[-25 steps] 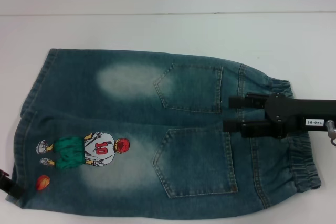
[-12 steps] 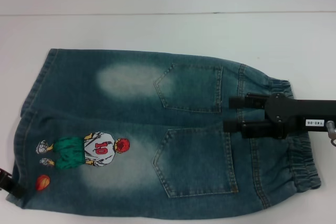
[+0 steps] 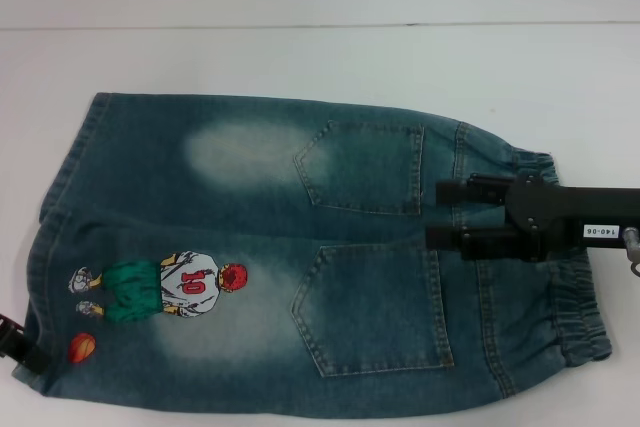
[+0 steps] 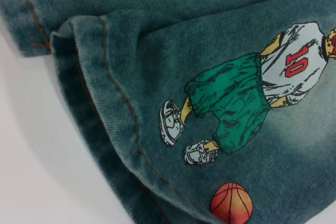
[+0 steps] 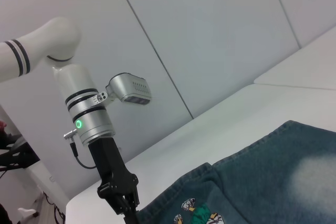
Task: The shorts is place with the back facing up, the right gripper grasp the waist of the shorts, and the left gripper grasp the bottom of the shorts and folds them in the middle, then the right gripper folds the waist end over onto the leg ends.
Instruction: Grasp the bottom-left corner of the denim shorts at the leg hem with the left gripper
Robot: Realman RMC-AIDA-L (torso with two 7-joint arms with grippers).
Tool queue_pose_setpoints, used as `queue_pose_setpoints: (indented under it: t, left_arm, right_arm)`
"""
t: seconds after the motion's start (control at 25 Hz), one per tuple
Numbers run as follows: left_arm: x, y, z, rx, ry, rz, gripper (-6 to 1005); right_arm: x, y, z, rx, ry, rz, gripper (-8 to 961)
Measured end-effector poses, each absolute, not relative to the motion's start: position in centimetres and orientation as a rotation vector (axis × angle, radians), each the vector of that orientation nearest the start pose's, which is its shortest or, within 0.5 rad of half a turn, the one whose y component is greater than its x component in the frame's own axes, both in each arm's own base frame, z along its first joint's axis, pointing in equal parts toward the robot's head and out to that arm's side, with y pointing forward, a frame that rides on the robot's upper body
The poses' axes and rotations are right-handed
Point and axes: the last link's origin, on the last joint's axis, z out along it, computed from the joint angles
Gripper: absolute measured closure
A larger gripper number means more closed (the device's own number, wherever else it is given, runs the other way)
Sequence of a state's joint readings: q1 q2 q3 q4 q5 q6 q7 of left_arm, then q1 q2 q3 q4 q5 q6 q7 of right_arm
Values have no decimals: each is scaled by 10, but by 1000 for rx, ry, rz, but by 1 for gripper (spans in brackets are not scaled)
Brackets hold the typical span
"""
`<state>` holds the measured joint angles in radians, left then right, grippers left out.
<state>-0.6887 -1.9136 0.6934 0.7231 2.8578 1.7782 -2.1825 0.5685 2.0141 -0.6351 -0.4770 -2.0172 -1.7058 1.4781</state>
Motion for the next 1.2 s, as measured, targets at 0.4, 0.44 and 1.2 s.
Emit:
queue_pose_setpoints:
  t: [0.4, 0.44, 1.2]
  left_arm:
    - [-318, 318, 68, -2575, -1625, 570, 922]
    - [-317, 318, 68, -2576, -1626, 570, 922]
    - [-310, 324, 71, -2576, -1596, 561, 922]
  right_arm:
    - [260, 314, 1, -2817, 879, 888, 41]
    - [260, 313, 1, -2817, 880, 889, 41]
    - [262, 312, 2, -2815, 892, 891, 41]
